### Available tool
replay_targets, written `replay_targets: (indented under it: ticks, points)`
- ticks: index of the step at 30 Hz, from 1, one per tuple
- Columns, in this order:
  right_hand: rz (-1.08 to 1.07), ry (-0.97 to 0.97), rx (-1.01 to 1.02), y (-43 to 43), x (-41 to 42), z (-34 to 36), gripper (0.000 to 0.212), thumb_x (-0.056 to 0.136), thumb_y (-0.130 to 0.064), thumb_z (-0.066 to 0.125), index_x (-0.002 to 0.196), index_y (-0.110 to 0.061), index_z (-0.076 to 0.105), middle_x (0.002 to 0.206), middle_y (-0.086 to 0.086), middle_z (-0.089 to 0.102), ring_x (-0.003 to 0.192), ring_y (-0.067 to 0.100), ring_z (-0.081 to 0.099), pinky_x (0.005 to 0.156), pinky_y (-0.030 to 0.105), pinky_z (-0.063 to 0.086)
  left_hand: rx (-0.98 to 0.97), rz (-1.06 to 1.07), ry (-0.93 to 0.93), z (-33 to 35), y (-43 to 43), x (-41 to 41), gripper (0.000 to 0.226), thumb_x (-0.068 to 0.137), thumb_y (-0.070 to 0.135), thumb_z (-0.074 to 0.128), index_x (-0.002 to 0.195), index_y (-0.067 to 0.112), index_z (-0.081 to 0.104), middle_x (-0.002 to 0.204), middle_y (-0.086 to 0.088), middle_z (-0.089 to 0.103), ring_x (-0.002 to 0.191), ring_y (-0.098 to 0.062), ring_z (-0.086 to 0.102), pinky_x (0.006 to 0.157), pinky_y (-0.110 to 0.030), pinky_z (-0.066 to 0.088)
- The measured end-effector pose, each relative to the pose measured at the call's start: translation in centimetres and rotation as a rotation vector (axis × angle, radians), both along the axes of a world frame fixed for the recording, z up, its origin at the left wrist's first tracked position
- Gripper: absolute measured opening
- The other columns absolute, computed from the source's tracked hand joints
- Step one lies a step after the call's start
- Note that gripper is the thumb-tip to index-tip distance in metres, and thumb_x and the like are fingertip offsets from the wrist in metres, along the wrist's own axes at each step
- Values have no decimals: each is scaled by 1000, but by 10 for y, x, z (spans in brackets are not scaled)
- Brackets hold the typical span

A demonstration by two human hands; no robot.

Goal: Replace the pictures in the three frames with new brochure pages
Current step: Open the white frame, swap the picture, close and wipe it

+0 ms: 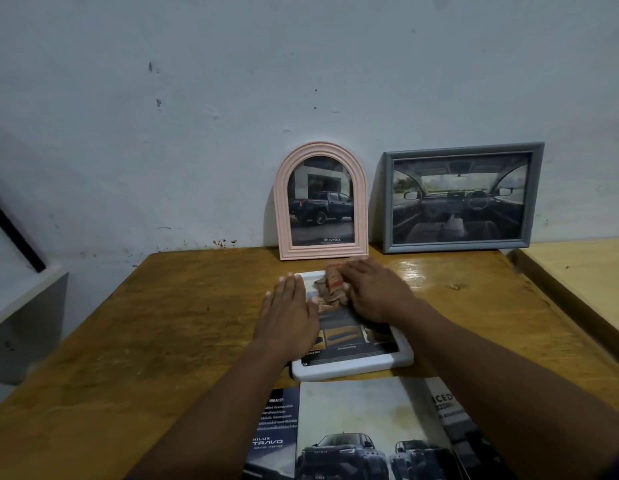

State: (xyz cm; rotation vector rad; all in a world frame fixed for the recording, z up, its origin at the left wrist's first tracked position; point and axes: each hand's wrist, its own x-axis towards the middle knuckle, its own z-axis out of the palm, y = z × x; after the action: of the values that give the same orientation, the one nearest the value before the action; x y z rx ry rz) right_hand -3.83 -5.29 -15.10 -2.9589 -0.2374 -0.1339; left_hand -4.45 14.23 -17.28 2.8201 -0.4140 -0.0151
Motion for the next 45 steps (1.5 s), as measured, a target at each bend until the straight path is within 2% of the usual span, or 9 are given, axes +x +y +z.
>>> replay_targets:
  ticks: [3, 6, 17, 23, 27, 31, 35, 39, 45]
  points:
    - [-155, -26, 135, -16, -11, 10, 48, 99, -35, 50, 146, -26, 44, 142, 5, 50, 124, 26, 52, 97, 41, 48, 33, 0, -12, -2, 0, 2, 64, 109, 45, 14, 162, 14, 0, 170, -4, -4, 156, -20, -7, 125, -41, -4]
    - [-214, -34, 170, -16, -30, 15, 35, 99, -23, 51, 133, -18, 54, 125, 11, 61, 107, 29, 60, 78, 34, 46, 51, 12, -13, -2, -2, 4, 64, 108, 46, 13, 163, 14, 3, 170, -4, -3, 156, -20, -5, 125, -43, -3]
    - [-157, 37, 66, -23, -93, 23, 35, 93, -23, 57, 127, -26, 64, 115, 7, 67, 97, 26, 62, 76, 36, 55, 89, 25, -23, 0, -3, 4, 65, 107, 46, 14, 162, 12, 7, 171, -6, 1, 157, -26, 0, 125, -48, 1]
    - [-201, 126, 191, -63, -113, 74, 34, 97, -9, 50, 127, -19, 65, 110, 6, 66, 90, 17, 61, 66, 26, 52, 143, 22, -130, 16, -5, -3, 65, 106, 51, 14, 162, 18, 10, 169, -8, 12, 156, -30, 3, 123, -51, 0]
    - [-306, 116, 201, -93, -128, 89, 32, 100, -9, 50, 129, -17, 61, 91, 4, 65, 79, 21, 68, 66, 36, 62, -32, 90, -77, 27, 0, -5, 66, 105, 57, 19, 160, 21, 23, 167, -7, 22, 155, -31, 14, 123, -52, 9]
    - [-347, 145, 98, -108, -145, 85, 39, 98, -6, 51, 132, -21, 59, 105, 3, 55, 87, 21, 63, 60, 28, 58, -7, 68, -9, 24, 9, -7, 64, 103, 60, 26, 157, 24, 29, 165, -6, 29, 152, -33, 24, 120, -57, 24]
    - [-368, 205, 22, -106, -170, 53, 40, 96, -12, 54, 132, -28, 57, 123, 4, 60, 101, 20, 59, 81, 31, 57, 70, 53, 72, 19, 8, -17, 71, 104, 59, 26, 162, 22, 11, 169, -10, 12, 155, -34, 9, 123, -55, 15]
    - [-367, 106, 0, -96, -190, 15, 48, 97, -28, 52, 145, -23, 45, 150, 5, 41, 128, 26, 46, 103, 39, 47, 59, 50, 118, 8, 5, -34, 76, 103, 61, 27, 163, 21, 5, 170, -11, 6, 156, -33, 3, 124, -53, 11]
    - [-401, 137, -71, -83, -195, 26, 49, 99, -44, 39, 143, -26, 47, 149, 6, 43, 131, 27, 42, 108, 48, 36, -1, 69, 91, 7, 6, -43, 78, 103, 62, 23, 163, 17, 3, 169, -13, 7, 156, -34, 4, 124, -53, 9]
